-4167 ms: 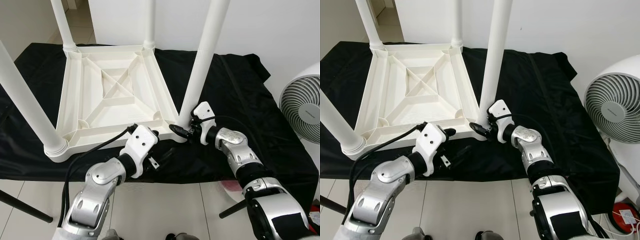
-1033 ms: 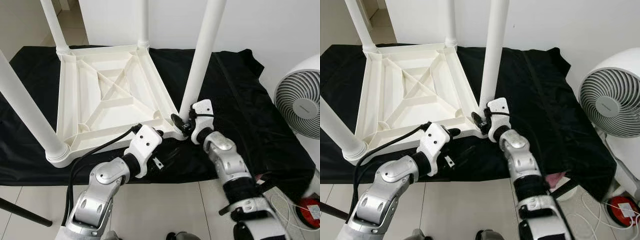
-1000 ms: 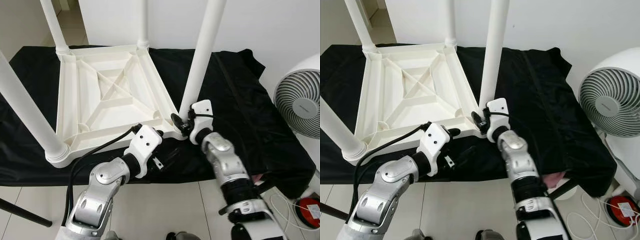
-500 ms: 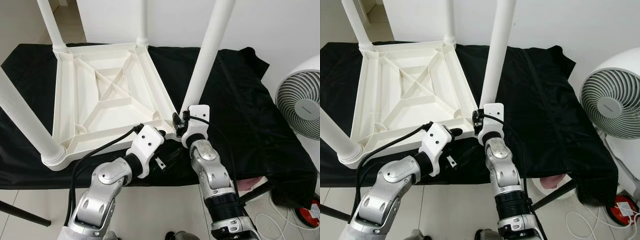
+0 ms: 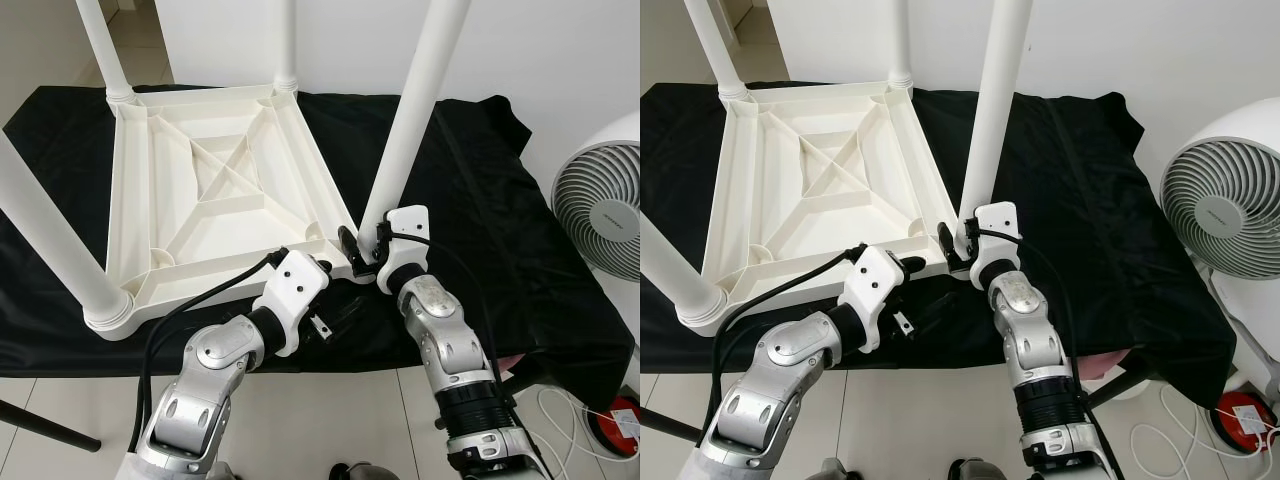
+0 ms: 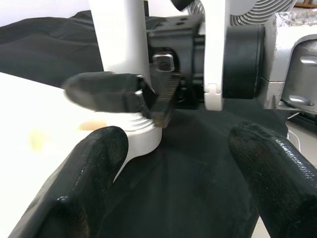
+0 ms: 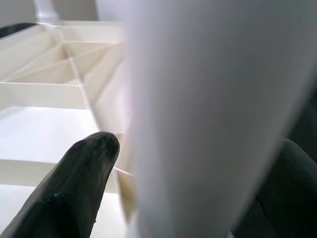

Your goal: Building children table

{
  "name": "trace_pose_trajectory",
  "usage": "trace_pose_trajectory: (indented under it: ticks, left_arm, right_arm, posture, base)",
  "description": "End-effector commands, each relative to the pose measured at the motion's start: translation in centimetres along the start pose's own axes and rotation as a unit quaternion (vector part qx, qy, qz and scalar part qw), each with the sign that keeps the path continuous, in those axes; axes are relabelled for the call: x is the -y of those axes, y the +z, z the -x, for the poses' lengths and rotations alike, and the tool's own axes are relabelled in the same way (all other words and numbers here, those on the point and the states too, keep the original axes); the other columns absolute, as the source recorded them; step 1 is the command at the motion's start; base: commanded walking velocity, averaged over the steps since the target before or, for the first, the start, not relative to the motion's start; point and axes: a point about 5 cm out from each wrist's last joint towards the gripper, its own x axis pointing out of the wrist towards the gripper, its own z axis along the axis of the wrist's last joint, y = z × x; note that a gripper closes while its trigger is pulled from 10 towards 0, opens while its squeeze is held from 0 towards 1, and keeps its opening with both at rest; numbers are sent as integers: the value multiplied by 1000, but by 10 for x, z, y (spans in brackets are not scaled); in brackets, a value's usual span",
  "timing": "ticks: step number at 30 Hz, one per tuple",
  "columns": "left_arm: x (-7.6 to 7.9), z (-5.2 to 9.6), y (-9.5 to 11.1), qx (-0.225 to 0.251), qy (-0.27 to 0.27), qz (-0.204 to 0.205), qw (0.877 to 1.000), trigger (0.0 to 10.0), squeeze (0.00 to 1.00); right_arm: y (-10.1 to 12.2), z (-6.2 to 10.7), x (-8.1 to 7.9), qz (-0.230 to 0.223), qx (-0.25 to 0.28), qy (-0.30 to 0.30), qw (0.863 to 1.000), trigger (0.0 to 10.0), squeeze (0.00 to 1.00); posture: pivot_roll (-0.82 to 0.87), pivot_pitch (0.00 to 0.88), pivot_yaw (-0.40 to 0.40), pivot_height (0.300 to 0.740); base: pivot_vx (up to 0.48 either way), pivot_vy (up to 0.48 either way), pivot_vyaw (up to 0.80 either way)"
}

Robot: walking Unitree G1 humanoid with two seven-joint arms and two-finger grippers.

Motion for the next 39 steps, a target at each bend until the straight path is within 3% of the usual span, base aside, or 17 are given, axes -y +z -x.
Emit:
trace_pose_trajectory:
  ticks: [1, 6, 9, 11, 12, 20, 25, 39]
  left_arm:
    - [-3, 0, 0, 1, 36, 0, 999, 10000, 0]
    - [-5, 2, 1, 2, 43, -3, 999, 10000, 0]
    - [-7, 1, 1, 0, 44, -4, 999, 10000, 0]
    - [-7, 1, 1, 0, 44, -4, 999, 10000, 0]
    - [-8, 1, 2, 2, 42, -6, 999, 10000, 0]
    - [-10, 2, 3, 2, 45, -8, 999, 10000, 0]
    - [-10, 4, 3, 3, 42, -10, 999, 10000, 0]
    - [-11, 7, 4, -3, 30, -11, 999, 10000, 0]
  right_arm:
    - [2, -4, -7, 6, 9, 39, 999, 10000, 0]
    - [1, -6, -5, 13, 11, 94, 995, 10000, 0]
    - [-2, -9, 9, 51, -1, 126, 991, 10000, 0]
    - [-2, -9, 9, 51, -1, 126, 991, 10000, 0]
    - [-5, -9, 20, 69, -13, 155, 985, 10000, 0]
    - [-9, -9, 36, 77, -35, 213, 973, 10000, 0]
    - [-12, -11, 37, 70, -42, 258, 963, 10000, 0]
    - [-10, -19, 36, 68, -39, 289, 954, 10000, 0]
  posture:
    - [-21, 53, -47, 740]
    - [-14, 58, -43, 740]
    - [-16, 58, -39, 740]
    - [-16, 58, -39, 740]
    - [-19, 61, -34, 740]
    - [-15, 62, -31, 740]
    - [4, 58, -30, 740]
    - [16, 88, -26, 740]
  base:
    - [0, 0, 0]
    - [0, 0, 0]
    - [0, 0, 0]
    - [0, 0, 0]
    - [0, 0, 0]
    - [0, 0, 0]
    - [0, 0, 0]
    - [0, 0, 0]
